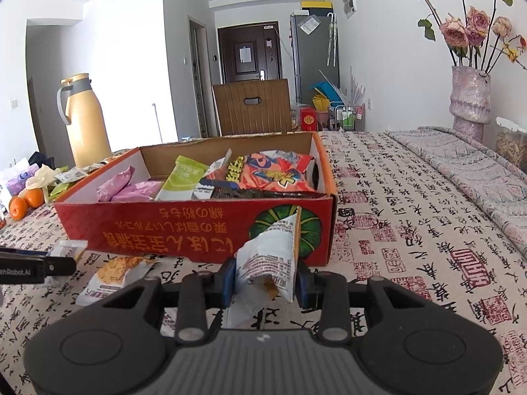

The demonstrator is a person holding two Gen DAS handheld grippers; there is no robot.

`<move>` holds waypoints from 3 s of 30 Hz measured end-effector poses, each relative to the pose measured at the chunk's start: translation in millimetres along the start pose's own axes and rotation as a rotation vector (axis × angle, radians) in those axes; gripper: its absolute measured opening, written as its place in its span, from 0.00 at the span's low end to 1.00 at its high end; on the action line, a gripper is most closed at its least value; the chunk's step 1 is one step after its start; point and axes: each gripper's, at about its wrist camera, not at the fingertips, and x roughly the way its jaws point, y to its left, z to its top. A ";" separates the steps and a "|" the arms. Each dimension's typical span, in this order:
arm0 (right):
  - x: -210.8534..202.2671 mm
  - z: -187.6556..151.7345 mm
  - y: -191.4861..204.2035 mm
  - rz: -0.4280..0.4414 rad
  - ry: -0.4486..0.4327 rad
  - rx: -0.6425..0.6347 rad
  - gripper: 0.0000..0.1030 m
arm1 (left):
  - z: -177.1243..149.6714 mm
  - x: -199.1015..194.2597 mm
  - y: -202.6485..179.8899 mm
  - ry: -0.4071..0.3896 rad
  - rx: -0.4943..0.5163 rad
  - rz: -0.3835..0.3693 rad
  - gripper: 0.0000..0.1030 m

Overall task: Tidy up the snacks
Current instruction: 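Grasp a white packet with the right gripper while the left gripper grasps another white packet, then carry both white packets over the box with both grippers, then open both grippers to drop the white packets into the box, then move both grippers back toward the remaining cookie packets on the table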

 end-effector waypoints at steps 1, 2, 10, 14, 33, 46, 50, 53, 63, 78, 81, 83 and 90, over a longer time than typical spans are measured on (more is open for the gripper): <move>-2.4 0.3 0.2 0.000 -0.004 -0.001 0.33 | 1.7 -3.5 -0.4 -0.012 0.002 -0.002 0.41; -4.8 1.3 0.7 0.001 -0.008 -0.002 0.33 | 3.5 -6.8 -0.9 -0.024 0.003 -0.004 0.41; -21.7 16.2 8.5 0.019 -0.064 -0.017 0.34 | 21.4 -27.7 -7.2 -0.110 0.014 -0.024 0.41; -26.0 27.5 14.7 0.032 -0.097 -0.024 0.34 | 33.2 -33.8 -11.9 -0.149 0.020 -0.032 0.41; 13.8 91.6 36.6 0.063 -0.176 -0.042 0.34 | 88.6 -5.6 -30.4 -0.228 0.031 -0.027 0.41; 64.8 104.5 38.1 0.061 -0.179 -0.014 0.34 | 107.3 44.8 -25.9 -0.215 -0.016 -0.004 0.41; 76.9 97.1 35.3 0.069 -0.146 -0.013 0.34 | 103.4 55.8 -20.7 -0.202 -0.023 0.005 0.41; 87.4 92.3 34.6 0.062 -0.109 -0.017 0.34 | 101.6 60.2 -17.6 -0.191 -0.026 -0.002 0.41; 87.7 88.1 28.7 0.035 -0.097 0.003 0.43 | 97.6 55.8 -10.3 -0.223 -0.069 0.031 0.98; 83.3 89.0 20.5 -0.010 -0.129 0.037 0.97 | 98.0 60.5 -1.6 -0.187 -0.120 0.028 1.00; 83.1 89.6 21.0 -0.011 -0.131 0.040 0.97 | 98.4 60.4 -2.9 -0.186 -0.119 0.032 1.00; 82.9 89.5 20.5 -0.013 -0.131 0.044 0.97 | 99.1 59.4 -4.2 -0.185 -0.119 0.037 1.00; 73.5 96.1 21.6 -0.028 -0.140 0.042 1.00 | 103.3 48.6 -7.4 -0.182 -0.122 0.032 1.00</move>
